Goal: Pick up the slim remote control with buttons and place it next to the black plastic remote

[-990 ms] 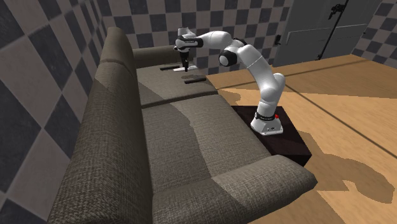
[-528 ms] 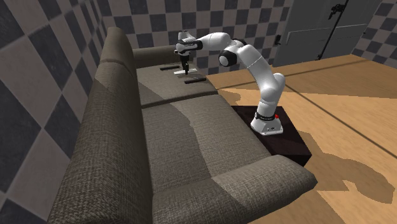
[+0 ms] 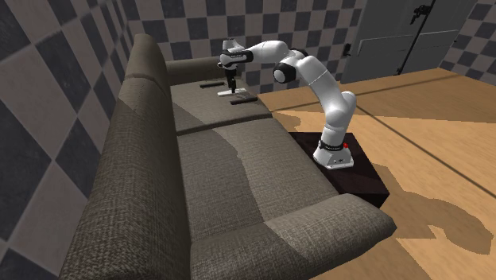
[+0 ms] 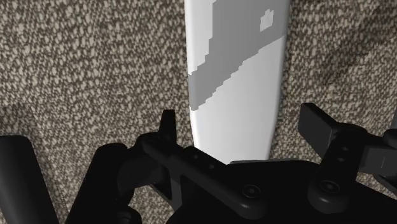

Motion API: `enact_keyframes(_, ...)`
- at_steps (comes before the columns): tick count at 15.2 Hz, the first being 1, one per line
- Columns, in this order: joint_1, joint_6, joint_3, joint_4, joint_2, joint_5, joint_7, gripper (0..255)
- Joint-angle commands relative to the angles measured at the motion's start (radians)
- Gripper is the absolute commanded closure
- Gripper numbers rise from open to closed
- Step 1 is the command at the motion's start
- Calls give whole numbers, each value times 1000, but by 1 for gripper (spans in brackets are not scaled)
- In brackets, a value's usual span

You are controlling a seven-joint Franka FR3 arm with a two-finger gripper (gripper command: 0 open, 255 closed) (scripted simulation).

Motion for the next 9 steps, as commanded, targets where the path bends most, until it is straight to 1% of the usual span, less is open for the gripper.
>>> enact_keyframes(1,0,0,0,0,0,0,0,0)
enact_keyframes(3,0,0,0,0,0,0,0,0)
enact_keyframes(7,-15,-120,-3,114,-9,-6,11,0)
enact_keyframes(9,-15,-120,-3,114,-9,-6,11,0)
